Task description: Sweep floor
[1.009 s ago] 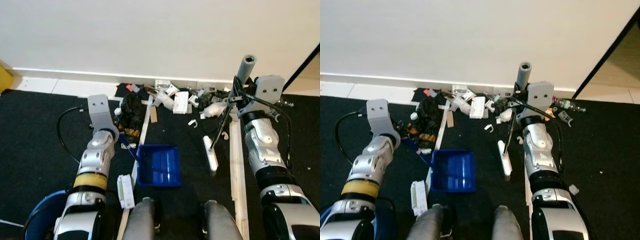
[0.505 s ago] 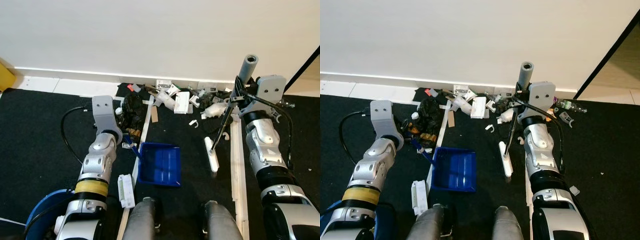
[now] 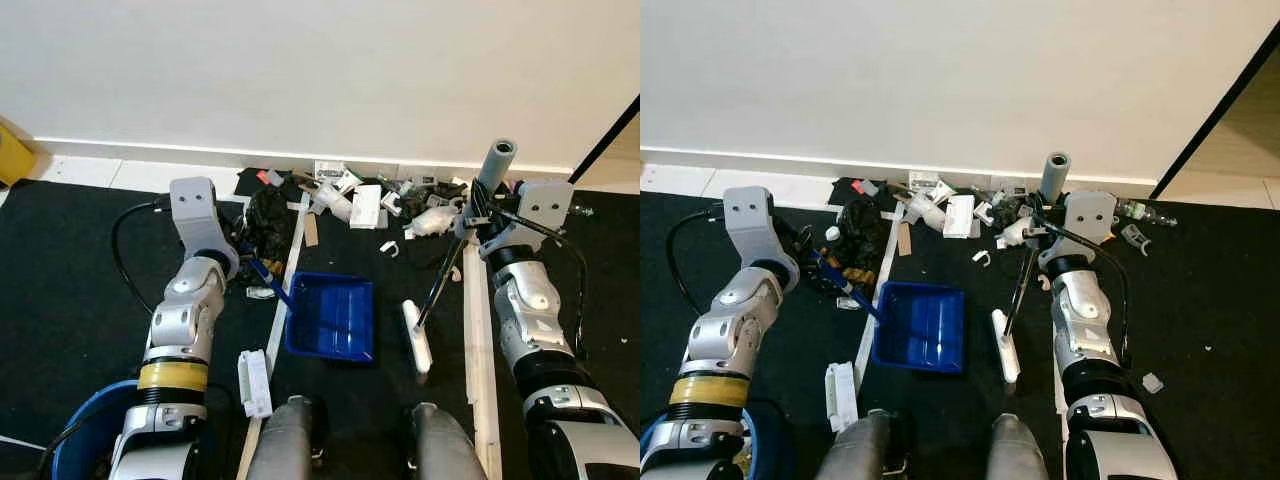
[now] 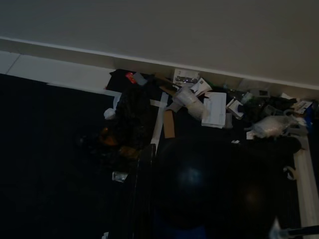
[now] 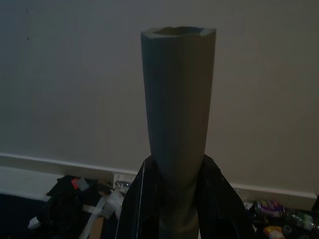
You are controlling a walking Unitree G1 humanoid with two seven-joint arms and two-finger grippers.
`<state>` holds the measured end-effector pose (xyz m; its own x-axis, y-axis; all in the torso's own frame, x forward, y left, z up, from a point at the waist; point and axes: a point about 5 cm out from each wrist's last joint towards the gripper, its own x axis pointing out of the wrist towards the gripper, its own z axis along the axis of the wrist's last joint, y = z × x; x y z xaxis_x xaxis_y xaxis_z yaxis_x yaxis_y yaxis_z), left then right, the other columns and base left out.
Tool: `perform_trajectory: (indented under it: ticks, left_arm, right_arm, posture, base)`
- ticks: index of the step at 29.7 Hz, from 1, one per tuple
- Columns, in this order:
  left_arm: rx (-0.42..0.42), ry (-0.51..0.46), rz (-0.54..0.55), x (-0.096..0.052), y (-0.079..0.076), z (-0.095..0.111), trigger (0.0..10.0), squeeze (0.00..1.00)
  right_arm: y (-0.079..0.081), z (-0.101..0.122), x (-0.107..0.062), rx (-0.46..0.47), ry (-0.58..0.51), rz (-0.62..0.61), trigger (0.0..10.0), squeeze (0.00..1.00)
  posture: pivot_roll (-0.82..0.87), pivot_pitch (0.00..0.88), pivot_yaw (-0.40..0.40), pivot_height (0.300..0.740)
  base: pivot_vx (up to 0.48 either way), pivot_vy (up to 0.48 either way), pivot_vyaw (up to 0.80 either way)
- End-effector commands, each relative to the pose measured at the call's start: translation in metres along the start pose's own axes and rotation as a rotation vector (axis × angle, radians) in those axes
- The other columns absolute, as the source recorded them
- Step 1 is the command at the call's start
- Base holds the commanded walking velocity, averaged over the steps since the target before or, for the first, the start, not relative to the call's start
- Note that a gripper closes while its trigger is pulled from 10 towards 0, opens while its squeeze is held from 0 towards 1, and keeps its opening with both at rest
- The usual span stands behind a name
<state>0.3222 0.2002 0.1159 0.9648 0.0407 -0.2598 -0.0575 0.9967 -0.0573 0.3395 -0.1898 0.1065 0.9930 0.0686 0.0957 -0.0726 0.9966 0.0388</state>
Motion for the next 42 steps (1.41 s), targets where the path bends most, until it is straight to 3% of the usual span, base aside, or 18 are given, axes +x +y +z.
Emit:
perform_trajectory:
  ticks: [1, 7, 9, 15, 26, 42]
  left_arm:
    - [0.022, 0.004, 0.008, -0.002, 0.008, -0.001, 10.0, 0.0]
    - [0.035, -0.038, -0.019, -0.003, 0.006, 0.004, 10.0, 0.0]
    - [0.07, -0.099, -0.047, -0.004, 0.002, 0.008, 10.0, 0.0]
    - [0.059, -0.163, -0.063, -0.005, -0.003, 0.015, 10.0, 0.0]
    - [0.039, -0.189, -0.045, -0.003, 0.001, 0.018, 10.0, 0.0]
    - [0.036, -0.177, -0.069, -0.002, -0.005, 0.012, 10.0, 0.0]
  right_arm:
    - [0.003, 0.009, 0.002, 0.008, -0.062, 0.006, 10.0, 0.0]
    - [0.001, 0.011, 0.003, 0.003, -0.074, 0.001, 10.0, 0.0]
    - [-0.001, 0.013, 0.003, -0.009, -0.086, -0.005, 10.0, 0.0]
    - [-0.005, 0.018, 0.006, -0.019, -0.1, -0.012, 10.0, 0.0]
    - [-0.007, 0.027, 0.012, -0.032, -0.123, -0.005, 10.0, 0.0]
    - [-0.007, 0.021, 0.009, -0.033, -0.106, -0.004, 10.0, 0.0]
  posture:
    - [-0.07, 0.104, 0.098, 0.74]
    - [-0.08, 0.081, 0.099, 0.74]
    - [-0.09, 0.062, 0.095, 0.74]
    - [-0.09, 0.038, 0.087, 0.74]
    - [-0.09, 0.029, 0.077, 0.74]
    - [-0.09, 0.051, 0.084, 0.74]
  base:
    - [0.0, 0.0, 0.0]
    - [0.0, 0.0, 0.0]
    - [0.0, 0.0, 0.0]
    - [0.0, 0.0, 0.0]
    - [0.0, 0.0, 0.0]
    - [0.0, 0.0, 0.0]
